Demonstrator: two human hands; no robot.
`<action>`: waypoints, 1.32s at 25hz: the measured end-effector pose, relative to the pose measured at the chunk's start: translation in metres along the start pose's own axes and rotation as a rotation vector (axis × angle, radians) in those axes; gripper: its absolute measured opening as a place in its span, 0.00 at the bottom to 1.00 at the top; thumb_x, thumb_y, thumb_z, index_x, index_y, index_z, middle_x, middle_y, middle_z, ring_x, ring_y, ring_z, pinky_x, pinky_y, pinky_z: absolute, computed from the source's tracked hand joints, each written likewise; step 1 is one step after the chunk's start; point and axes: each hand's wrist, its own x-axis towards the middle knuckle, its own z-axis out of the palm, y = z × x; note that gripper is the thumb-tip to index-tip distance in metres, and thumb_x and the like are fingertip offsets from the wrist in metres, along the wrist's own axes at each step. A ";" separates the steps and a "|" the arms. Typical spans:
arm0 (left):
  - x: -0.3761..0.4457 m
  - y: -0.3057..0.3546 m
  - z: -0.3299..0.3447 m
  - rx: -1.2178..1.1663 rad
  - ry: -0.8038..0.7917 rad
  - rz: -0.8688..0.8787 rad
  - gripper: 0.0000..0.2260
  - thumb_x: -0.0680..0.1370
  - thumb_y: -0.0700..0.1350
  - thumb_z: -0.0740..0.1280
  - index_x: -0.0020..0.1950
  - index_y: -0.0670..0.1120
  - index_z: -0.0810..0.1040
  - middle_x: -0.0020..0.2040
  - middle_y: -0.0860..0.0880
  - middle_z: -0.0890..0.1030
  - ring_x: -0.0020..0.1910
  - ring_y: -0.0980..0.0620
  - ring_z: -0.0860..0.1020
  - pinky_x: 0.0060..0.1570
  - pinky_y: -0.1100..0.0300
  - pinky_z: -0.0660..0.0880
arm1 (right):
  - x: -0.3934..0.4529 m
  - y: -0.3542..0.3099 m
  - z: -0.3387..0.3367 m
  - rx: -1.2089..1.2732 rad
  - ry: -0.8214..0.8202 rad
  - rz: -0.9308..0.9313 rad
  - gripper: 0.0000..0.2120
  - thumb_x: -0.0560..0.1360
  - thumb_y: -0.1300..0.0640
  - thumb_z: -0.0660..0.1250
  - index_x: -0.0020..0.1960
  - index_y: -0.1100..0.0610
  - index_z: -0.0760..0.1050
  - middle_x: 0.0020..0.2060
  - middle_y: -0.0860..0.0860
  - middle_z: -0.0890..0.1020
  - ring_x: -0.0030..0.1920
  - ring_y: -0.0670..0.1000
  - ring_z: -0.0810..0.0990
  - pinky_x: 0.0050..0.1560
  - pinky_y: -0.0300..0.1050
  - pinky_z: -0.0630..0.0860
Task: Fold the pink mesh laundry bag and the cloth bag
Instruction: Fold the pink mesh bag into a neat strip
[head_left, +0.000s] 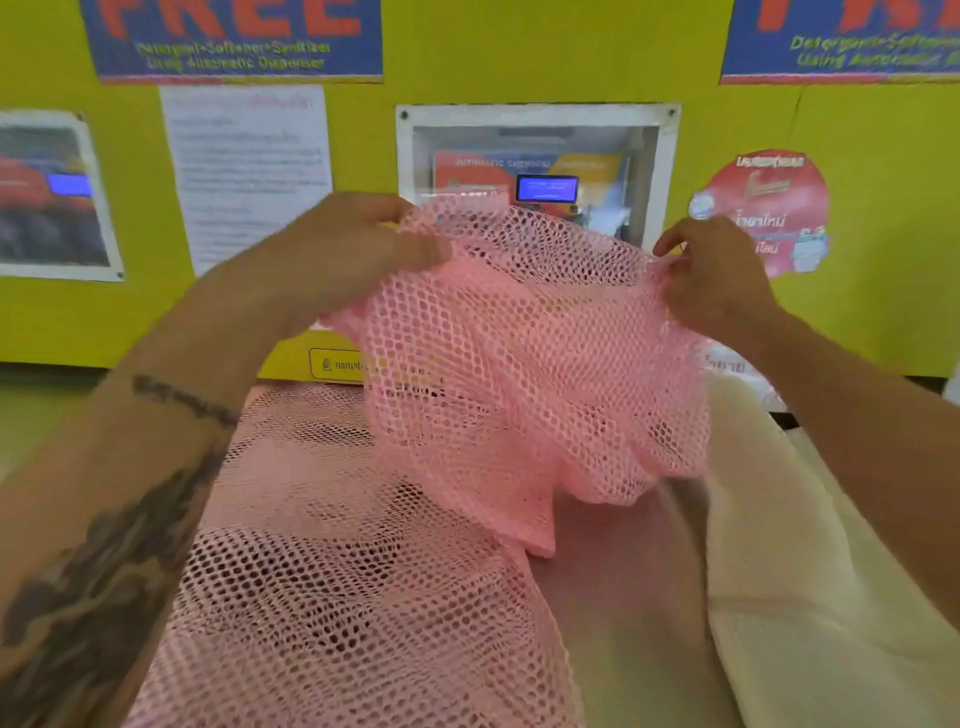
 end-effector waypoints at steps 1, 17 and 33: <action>-0.006 -0.001 -0.021 0.003 0.060 -0.016 0.13 0.69 0.58 0.73 0.50 0.53 0.83 0.47 0.47 0.86 0.38 0.47 0.83 0.41 0.52 0.78 | 0.006 -0.007 0.003 0.044 -0.013 -0.009 0.12 0.71 0.65 0.63 0.52 0.57 0.80 0.49 0.63 0.81 0.43 0.61 0.80 0.44 0.49 0.77; -0.047 -0.141 0.001 0.656 -0.387 -0.213 0.25 0.79 0.52 0.64 0.76 0.55 0.63 0.70 0.50 0.74 0.58 0.51 0.76 0.62 0.54 0.70 | -0.113 -0.112 0.033 -0.397 -1.273 -0.376 0.15 0.77 0.49 0.66 0.61 0.52 0.70 0.58 0.48 0.76 0.55 0.51 0.76 0.57 0.49 0.75; -0.031 -0.141 -0.046 1.000 -0.153 -0.325 0.24 0.76 0.52 0.64 0.72 0.53 0.65 0.71 0.44 0.67 0.67 0.40 0.69 0.64 0.42 0.69 | -0.106 -0.120 0.056 -0.060 -0.848 -0.227 0.13 0.73 0.58 0.64 0.56 0.49 0.77 0.52 0.49 0.78 0.50 0.52 0.77 0.42 0.44 0.73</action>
